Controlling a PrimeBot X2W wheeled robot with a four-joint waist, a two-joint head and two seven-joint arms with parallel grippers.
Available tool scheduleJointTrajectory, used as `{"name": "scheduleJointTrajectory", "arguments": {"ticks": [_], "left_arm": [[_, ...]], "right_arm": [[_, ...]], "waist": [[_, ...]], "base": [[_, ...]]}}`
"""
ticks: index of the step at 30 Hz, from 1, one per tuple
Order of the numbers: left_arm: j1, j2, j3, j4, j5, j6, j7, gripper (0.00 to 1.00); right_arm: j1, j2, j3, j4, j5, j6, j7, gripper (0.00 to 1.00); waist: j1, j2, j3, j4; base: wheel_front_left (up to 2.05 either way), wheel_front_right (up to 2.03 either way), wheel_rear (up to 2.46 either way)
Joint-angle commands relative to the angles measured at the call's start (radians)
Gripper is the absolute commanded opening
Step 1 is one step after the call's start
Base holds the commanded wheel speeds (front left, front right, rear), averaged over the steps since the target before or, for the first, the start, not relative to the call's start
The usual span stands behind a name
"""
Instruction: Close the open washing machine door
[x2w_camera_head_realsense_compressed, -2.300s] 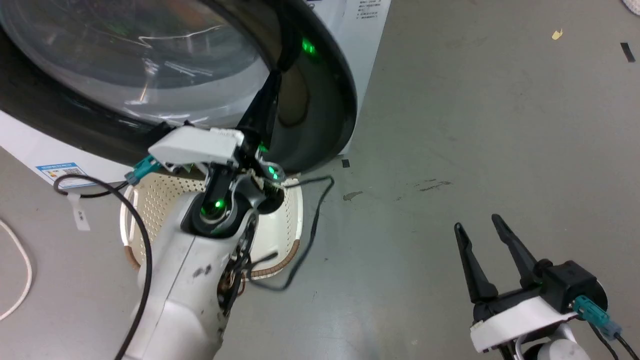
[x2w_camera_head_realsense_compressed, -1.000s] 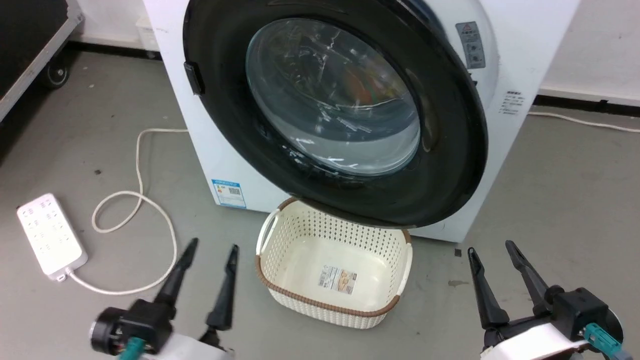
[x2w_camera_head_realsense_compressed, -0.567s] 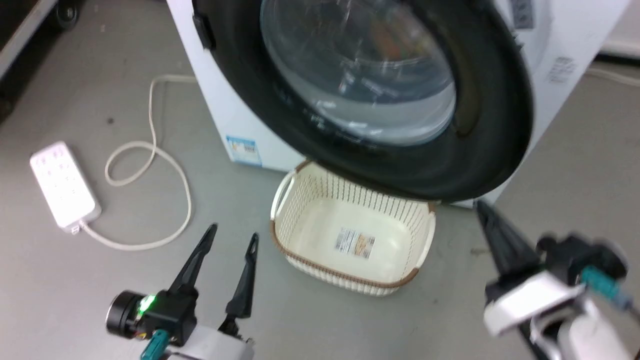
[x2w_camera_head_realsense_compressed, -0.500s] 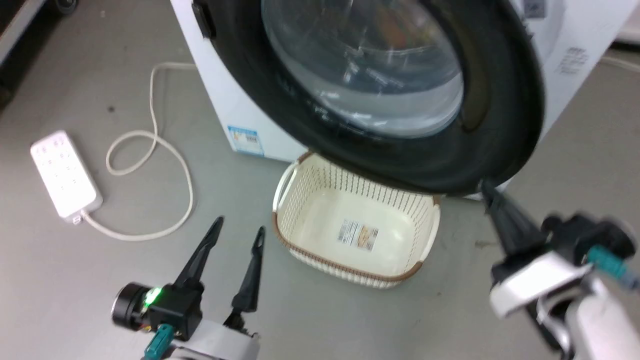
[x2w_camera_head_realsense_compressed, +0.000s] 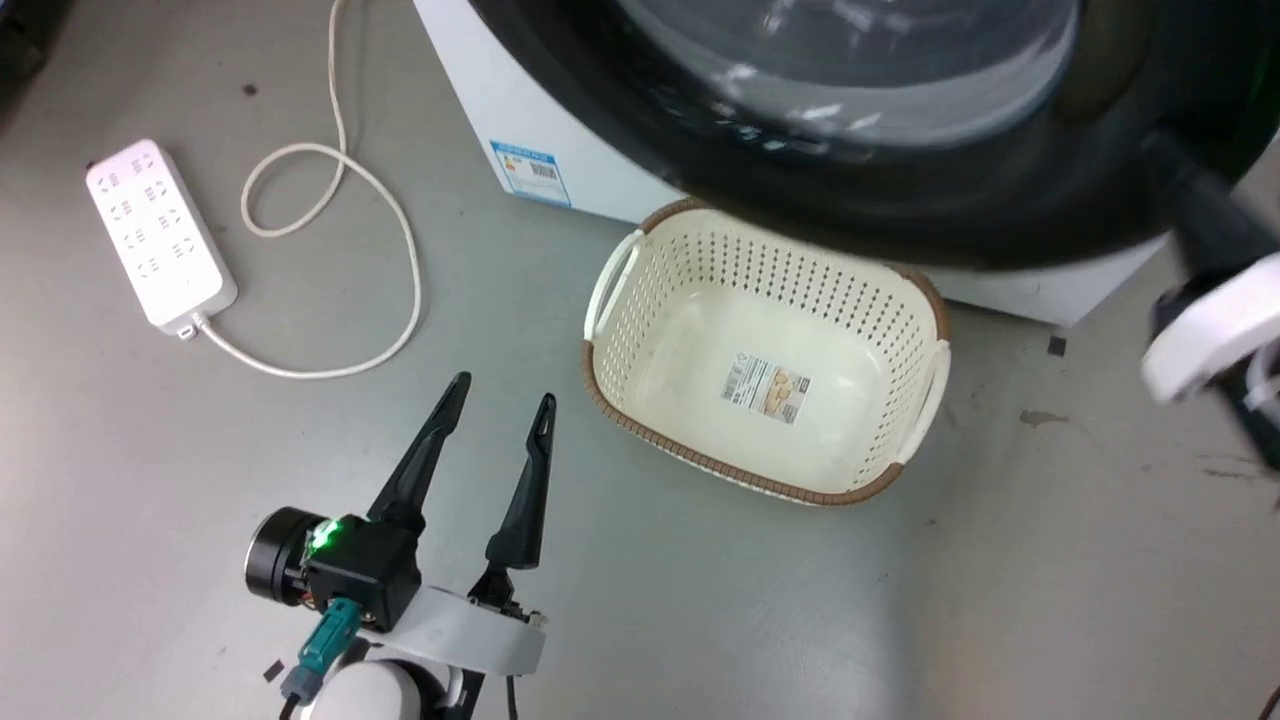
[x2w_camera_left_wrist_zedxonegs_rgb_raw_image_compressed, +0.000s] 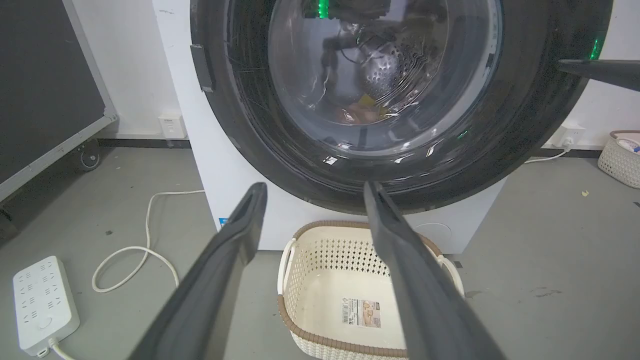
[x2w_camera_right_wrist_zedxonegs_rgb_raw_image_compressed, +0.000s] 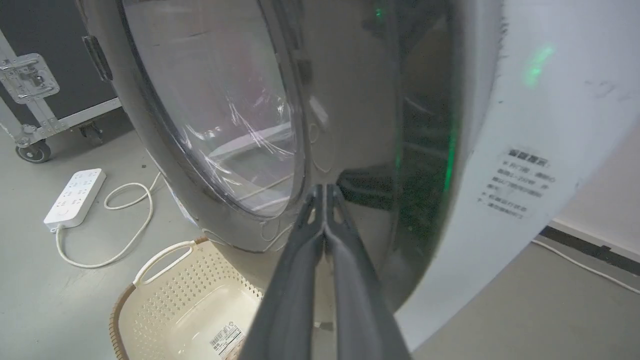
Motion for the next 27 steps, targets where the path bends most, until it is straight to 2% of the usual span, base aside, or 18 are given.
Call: {"name": "scheduleJointTrajectory", "arguments": {"ticks": [1,7,15,24,25,26,27], "left_arm": [[-0.02,-0.003,-0.001,0.001,0.007,-0.005,-0.004,1.0],[-0.04,-0.009,0.003,0.001,0.007,-0.007,-0.004,1.0],[-0.051,-0.013,0.006,0.003,0.013,-0.01,-0.004,1.0],[-0.04,-0.018,0.028,0.016,0.005,-0.011,-0.004,1.0],[-0.037,-0.018,0.032,0.019,0.003,-0.011,-0.004,1.0],[-0.033,-0.019,0.038,0.022,0.001,-0.011,-0.004,1.0],[-0.029,-0.019,0.044,0.025,-0.002,-0.011,-0.004,1.0]], "right_arm": [[-0.047,-0.018,-0.01,0.022,0.012,-0.001,0.007,0.0],[-0.182,-0.042,-0.034,0.13,0.024,-0.001,0.035,0.0],[-0.313,-0.043,-0.062,0.255,0.002,-0.001,0.039,0.0],[-0.285,0.009,-0.051,0.311,0.007,-0.001,-0.061,0.0],[-0.266,0.013,-0.044,0.306,0.004,-0.001,-0.083,0.66],[-0.243,0.018,-0.038,0.297,0.002,-0.001,-0.108,1.0],[-0.216,0.026,-0.042,0.291,0.004,-0.001,-0.129,1.0]], "waist": [[-0.0002,-0.0001,0.013,0.003],[-0.0002,-0.0001,0.043,0.004],[-0.0002,-0.0001,0.059,0.0],[-0.0002,-0.0001,-0.006,-0.031],[-0.0002,-0.0001,-0.022,-0.036],[-0.0002,-0.0001,-0.04,-0.042],[-0.0002,-0.0001,-0.058,-0.048]], "base": [[0.0,0.0,0.0],[0.0,0.0,0.0],[0.0,0.0,0.0],[0.0,0.0,0.0],[0.0,0.0,0.0],[0.0,0.0,0.0],[0.0,0.0,0.0]]}}
